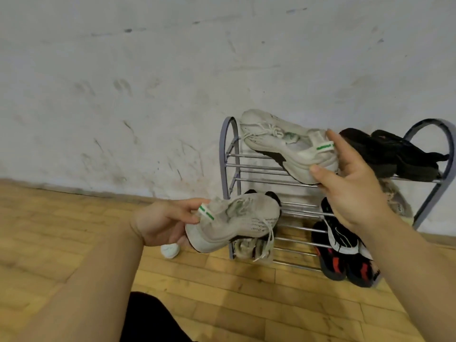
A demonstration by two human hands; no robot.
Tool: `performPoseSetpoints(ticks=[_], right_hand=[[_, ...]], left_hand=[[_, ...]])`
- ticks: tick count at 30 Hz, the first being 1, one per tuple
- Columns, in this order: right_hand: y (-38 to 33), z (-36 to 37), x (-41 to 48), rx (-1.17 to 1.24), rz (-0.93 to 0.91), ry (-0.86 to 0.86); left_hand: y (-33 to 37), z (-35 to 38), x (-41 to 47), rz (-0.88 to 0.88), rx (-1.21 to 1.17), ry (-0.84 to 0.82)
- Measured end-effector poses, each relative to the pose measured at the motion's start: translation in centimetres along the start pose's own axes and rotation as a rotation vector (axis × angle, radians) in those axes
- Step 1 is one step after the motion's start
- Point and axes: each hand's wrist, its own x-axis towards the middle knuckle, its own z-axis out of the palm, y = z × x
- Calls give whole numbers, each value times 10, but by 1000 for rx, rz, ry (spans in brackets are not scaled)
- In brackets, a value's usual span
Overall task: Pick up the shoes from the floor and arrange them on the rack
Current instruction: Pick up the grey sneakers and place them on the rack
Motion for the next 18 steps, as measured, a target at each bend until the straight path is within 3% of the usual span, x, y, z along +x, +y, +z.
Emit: performPoseSetpoints(ticks=[3, 8, 14, 18], right_hand=[[15, 18, -11, 20, 112, -124], [60, 41, -34, -11, 282, -152], [94, 64, -49, 82, 405, 75], [115, 85, -39, -45, 366, 272]], left_hand=[[-13, -6, -4, -146, 94, 69], [-28, -18, -14, -232, 87, 127], [-40, -44, -17, -273, 30, 181], [-37, -52, -5, -247, 6, 237]])
